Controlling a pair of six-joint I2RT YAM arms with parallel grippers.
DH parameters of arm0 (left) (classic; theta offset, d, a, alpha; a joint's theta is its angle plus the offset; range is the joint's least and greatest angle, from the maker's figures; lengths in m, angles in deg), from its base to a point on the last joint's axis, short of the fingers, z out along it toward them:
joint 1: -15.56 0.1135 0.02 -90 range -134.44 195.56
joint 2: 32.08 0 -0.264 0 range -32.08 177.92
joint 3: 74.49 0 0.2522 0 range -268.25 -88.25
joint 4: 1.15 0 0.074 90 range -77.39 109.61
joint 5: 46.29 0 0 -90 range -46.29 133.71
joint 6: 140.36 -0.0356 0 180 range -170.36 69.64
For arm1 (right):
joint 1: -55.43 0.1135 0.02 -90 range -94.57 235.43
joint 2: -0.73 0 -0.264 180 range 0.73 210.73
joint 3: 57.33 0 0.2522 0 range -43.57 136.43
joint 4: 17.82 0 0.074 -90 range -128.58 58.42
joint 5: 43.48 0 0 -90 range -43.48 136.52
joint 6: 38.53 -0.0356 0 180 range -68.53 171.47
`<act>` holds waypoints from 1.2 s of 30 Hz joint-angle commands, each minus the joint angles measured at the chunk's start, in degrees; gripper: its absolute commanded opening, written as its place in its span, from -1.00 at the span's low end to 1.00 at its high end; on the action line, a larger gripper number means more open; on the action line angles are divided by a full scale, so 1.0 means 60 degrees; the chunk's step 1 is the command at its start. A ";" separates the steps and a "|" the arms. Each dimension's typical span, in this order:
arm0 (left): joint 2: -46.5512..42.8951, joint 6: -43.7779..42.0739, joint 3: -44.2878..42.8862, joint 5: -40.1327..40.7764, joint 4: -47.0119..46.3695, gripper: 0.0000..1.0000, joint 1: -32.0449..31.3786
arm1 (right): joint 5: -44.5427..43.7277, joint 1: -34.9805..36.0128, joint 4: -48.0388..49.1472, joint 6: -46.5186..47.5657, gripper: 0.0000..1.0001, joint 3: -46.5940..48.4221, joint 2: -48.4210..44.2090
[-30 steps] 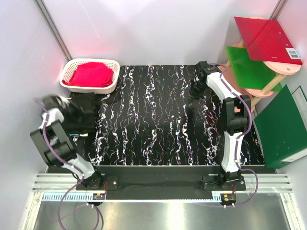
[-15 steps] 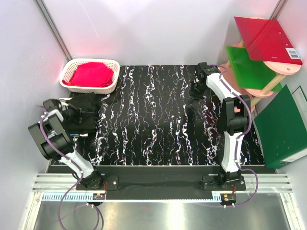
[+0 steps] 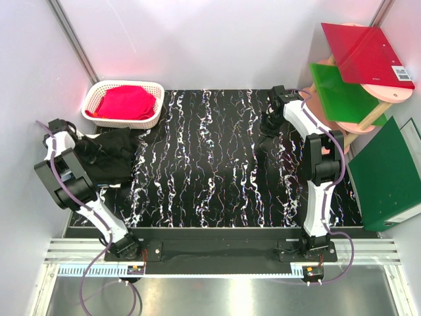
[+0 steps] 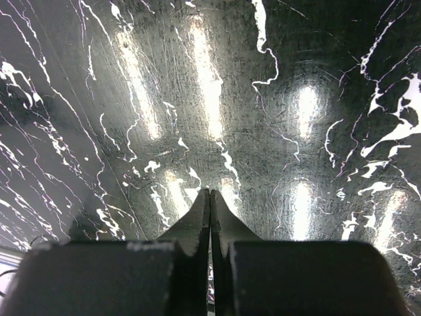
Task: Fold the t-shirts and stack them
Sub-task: Smooth out wrinkles on the folded tshirt
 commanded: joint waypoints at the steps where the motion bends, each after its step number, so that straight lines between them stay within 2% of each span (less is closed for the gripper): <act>1: 0.0172 -0.1136 0.0016 -0.0752 0.0437 -1.00 0.0043 | -0.0211 -0.0087 -0.0003 0.0132 -1.00 -0.0005 -0.0180; 7: -0.0925 -0.1329 0.0646 -0.4004 -0.0134 -1.00 0.0043 | -0.0137 -0.0058 0.0040 0.0059 -1.00 -0.0136 -0.0238; 15: -0.2317 -0.1461 0.1040 -0.6177 -0.0426 -1.00 0.0058 | -0.0079 -0.0087 0.0187 -0.0073 -1.00 -0.0341 -0.0326; 17: -0.2377 -0.0514 0.1464 -0.6893 -0.1068 -1.00 0.0058 | -0.0108 -0.0073 0.0187 -0.0073 -1.00 -0.0385 -0.0326; 18: -0.2392 0.0071 0.2163 -0.7201 -0.2421 -1.00 0.0058 | -0.0108 -0.0087 0.0216 -0.0074 -1.00 -0.0400 -0.0341; 19: -0.2406 0.1368 0.2532 -0.7595 -0.3203 -1.00 0.0058 | -0.0122 -0.0073 0.0231 -0.0088 -1.00 -0.0400 -0.0326; 20: -0.2406 0.2048 0.3276 -0.7686 -0.4908 -1.00 0.0058 | -0.0108 -0.0072 0.0217 -0.0103 -1.00 -0.0400 -0.0312; 21: -0.2377 0.3461 0.3631 -0.7745 -0.5824 -1.00 0.0043 | -0.0108 -0.0072 0.0245 -0.0132 -1.00 -0.0400 -0.0297; 22: -0.2319 0.4273 0.3997 -0.7804 -0.6834 -1.00 0.0043 | -0.0093 -0.0087 0.0231 -0.0147 -1.00 -0.0400 -0.0297; 23: -0.2101 0.5093 0.4668 -0.7848 -0.9063 -1.00 0.0043 | -0.0093 -0.0073 0.0275 -0.0147 -1.00 -0.0415 -0.0282; 24: -0.1925 0.5928 0.5008 -0.7863 -1.0317 -1.00 0.0043 | -0.0079 -0.0087 0.0275 -0.0147 -1.00 -0.0415 -0.0282; 25: -0.1691 0.7706 0.5302 -0.7834 -1.1577 -1.00 0.0043 | -0.0079 -0.0073 0.0275 -0.0176 -1.00 -0.0415 -0.0268; 26: -0.1123 0.8521 0.5682 -0.7805 -1.3881 -1.00 0.0043 | -0.0079 -0.0072 0.0290 -0.0176 -1.00 -0.0429 -0.0253; 27: -0.0769 1.0081 0.5830 -0.7630 -1.4963 -1.00 0.0058 | -0.0050 -0.0087 0.0275 -0.0176 -1.00 -0.0430 -0.0238; 28: -0.0374 1.0909 0.5890 -0.7469 -1.6163 -1.00 0.0043 | -0.0049 -0.0073 0.0275 -0.0191 -1.00 -0.0430 -0.0224; 29: 0.0543 1.1816 0.5977 -0.7265 -1.8655 -1.00 0.0043 | -0.0035 -0.0072 0.0290 -0.0191 -1.00 -0.0415 -0.0209; 30: 0.1104 1.3594 0.5920 -0.6813 -1.9941 -1.00 0.0058 | -0.0020 -0.0072 0.0290 -0.0205 -1.00 -0.0400 -0.0209; 31: 0.1718 1.4468 0.5746 -0.6576 -2.1129 -1.00 0.0043 | -0.0020 -0.0072 0.0290 -0.0205 -1.00 -0.0386 -0.0166; 32: 0.2914 1.5274 0.5338 -0.6298 -2.3026 -1.00 0.0029 | -0.0006 -0.0072 0.0290 -0.0220 -1.00 -0.0342 -0.0136; 33: 0.3390 1.6196 0.5058 -0.5904 -2.3320 -1.00 0.0014 | -0.0005 -0.0072 0.0290 -0.0235 -1.00 -0.0313 -0.0121; 36: 0.4316 1.6701 0.4193 -0.5594 -2.3294 -1.00 -0.0015 | -0.0064 -0.0087 0.0275 -0.0249 -1.00 -0.0225 -0.0063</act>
